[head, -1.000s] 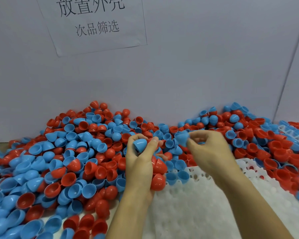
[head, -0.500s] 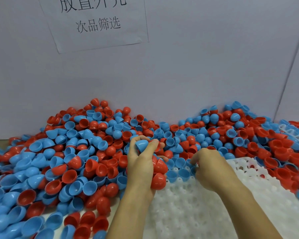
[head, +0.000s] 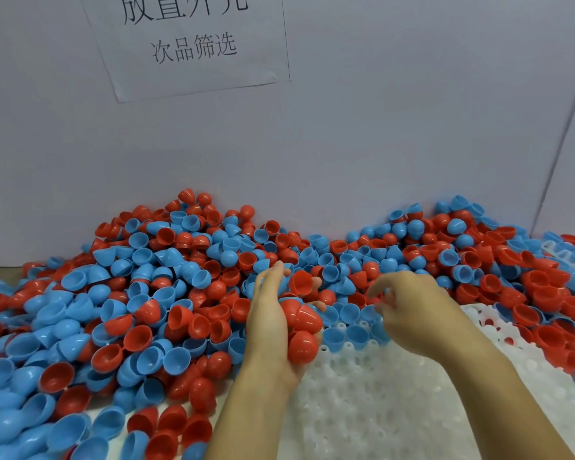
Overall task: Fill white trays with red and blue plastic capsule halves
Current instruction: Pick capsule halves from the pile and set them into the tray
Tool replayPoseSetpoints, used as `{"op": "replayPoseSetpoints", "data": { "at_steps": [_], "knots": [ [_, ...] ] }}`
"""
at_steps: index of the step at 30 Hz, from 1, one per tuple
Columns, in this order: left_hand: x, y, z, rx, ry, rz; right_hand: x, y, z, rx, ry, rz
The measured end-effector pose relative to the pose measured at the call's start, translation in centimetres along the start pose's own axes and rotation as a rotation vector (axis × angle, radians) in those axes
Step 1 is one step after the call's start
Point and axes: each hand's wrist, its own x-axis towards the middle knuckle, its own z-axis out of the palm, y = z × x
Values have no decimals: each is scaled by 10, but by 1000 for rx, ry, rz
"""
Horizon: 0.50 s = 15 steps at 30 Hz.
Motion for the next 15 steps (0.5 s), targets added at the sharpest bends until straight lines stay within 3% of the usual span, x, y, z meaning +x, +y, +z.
{"op": "replayPoseSetpoints", "data": {
  "at_steps": [6,12,15],
  "knots": [
    [-5,1,2,62,-104,-19,-3,-32,-6,536,43,-243],
    [-10,-1,7,161,-203,29,-2,-39,11,418,203,-253],
    [-12,-2,9,178,-195,49,0,-37,13,523,297,-238]
  ]
}}
